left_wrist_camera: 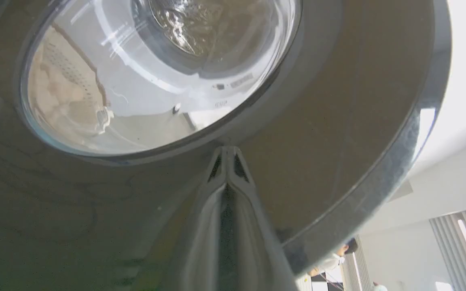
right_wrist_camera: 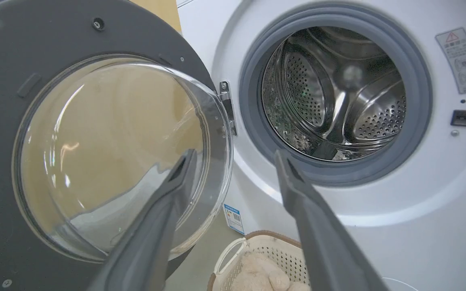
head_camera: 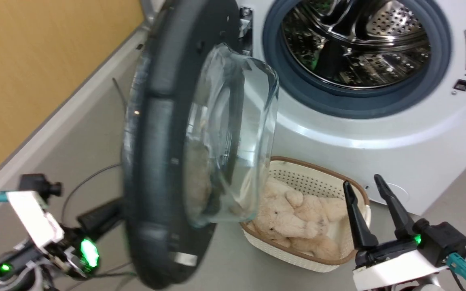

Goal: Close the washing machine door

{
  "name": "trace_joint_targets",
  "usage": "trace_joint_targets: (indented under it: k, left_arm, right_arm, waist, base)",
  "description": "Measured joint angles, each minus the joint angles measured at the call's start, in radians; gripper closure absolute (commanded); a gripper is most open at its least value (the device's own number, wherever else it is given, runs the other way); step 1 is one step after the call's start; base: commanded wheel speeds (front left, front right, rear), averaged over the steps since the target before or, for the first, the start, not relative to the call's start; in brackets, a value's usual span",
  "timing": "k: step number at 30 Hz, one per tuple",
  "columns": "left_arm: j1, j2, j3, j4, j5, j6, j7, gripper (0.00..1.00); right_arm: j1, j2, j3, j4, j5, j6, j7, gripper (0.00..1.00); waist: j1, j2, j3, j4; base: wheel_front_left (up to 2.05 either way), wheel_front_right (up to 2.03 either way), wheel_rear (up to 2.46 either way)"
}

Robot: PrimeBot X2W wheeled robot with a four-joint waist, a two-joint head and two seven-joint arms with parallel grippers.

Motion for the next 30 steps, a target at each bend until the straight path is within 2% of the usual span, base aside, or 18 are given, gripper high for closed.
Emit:
trace_joint_targets:
  k: [4,10,21,30]
  left_arm:
    - [0.059,-0.01,-0.099,-0.098,-0.09,0.048,-0.036,1.0]
    - [0.151,-0.014,-0.272,-0.139,-0.142,0.043,-0.155,1.0]
    - [0.156,-0.013,-0.439,-0.07,-0.231,-0.037,-0.368,1.0]
    - [0.027,-0.014,-0.507,0.047,-0.231,-0.12,-0.586,1.0]
  right_arm:
    - [0.0,0.002,0.005,0.001,0.005,0.0,0.0,0.0]
    - [0.0,0.006,0.019,0.0,0.005,0.0,0.0,0.0]
    - [-0.007,0.011,0.035,-0.007,0.007,0.0,0.0,0.0]
    - [-0.023,0.017,0.034,-0.018,0.01,0.0,0.0,0.0]
  waist:
    - [0.0,0.0,0.005,-0.038]
    - [0.0001,0.0,0.017,-0.124]
    - [0.0001,0.0,0.057,-0.336]
    - [0.0001,0.0,0.109,-0.516]
  base:
    - [0.0,0.0,0.0]
    - [0.0,0.0,0.0]
    - [0.0,0.0,0.0]
    - [0.0,0.0,0.0]
